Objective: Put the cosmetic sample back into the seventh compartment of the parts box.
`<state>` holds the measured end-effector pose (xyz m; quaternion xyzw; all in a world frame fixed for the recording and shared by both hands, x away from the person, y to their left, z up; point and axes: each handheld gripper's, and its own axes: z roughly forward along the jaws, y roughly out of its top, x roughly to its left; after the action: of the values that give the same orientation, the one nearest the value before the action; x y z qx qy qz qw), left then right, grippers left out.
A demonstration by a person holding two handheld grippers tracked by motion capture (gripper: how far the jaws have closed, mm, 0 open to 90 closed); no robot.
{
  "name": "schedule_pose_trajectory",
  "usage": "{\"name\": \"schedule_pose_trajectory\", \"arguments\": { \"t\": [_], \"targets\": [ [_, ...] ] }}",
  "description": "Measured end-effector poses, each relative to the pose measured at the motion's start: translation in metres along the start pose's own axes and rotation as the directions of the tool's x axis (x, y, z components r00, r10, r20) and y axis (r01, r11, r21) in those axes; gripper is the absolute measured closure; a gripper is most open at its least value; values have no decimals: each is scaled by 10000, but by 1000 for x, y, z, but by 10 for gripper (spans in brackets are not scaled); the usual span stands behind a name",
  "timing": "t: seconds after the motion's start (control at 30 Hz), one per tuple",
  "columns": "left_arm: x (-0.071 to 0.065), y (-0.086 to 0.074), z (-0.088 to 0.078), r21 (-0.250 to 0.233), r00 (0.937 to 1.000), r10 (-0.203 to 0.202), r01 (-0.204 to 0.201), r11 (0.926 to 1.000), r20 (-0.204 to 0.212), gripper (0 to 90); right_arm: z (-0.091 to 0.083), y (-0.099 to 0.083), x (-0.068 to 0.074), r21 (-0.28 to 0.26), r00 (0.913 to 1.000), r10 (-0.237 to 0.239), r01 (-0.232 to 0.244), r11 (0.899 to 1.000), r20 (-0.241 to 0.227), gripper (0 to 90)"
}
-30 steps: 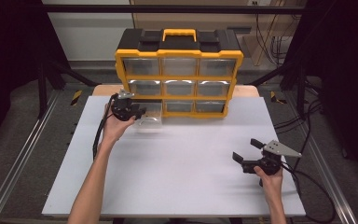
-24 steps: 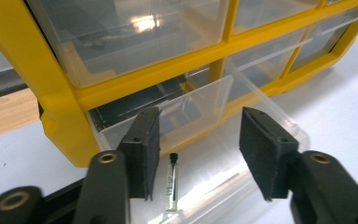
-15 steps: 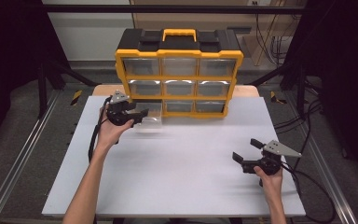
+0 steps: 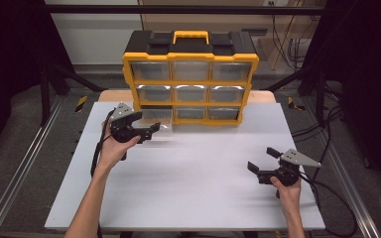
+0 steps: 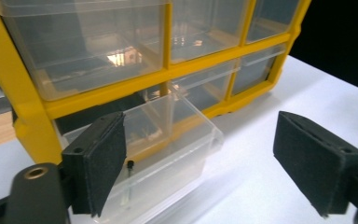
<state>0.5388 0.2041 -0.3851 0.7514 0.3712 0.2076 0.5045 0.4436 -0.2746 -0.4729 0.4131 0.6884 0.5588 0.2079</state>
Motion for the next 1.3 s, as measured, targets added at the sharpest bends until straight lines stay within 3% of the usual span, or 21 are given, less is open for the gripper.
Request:
{"name": "schedule_pose_trajectory", "arguments": {
  "t": [0.5, 0.97, 1.3],
  "targets": [
    [-11, -19, -14, -400, 10000, 91, -90, 9992, 36, 57, 0, 0, 0, -2, 10000, 10, -10, 10000, -12, 4],
    [-15, -42, -18, -135, 9996, 210, -213, 9997, -186, 41, 0, 0, 0, -25, 10000, 60, -60, 10000, -36, 4],
    [-15, -57, -12, 176, 9996, 229, -226, 9996, -175, 35, 0, 0, 0, -48, 10000, 69, -69, 10000, -18, 4]
  ]
}}
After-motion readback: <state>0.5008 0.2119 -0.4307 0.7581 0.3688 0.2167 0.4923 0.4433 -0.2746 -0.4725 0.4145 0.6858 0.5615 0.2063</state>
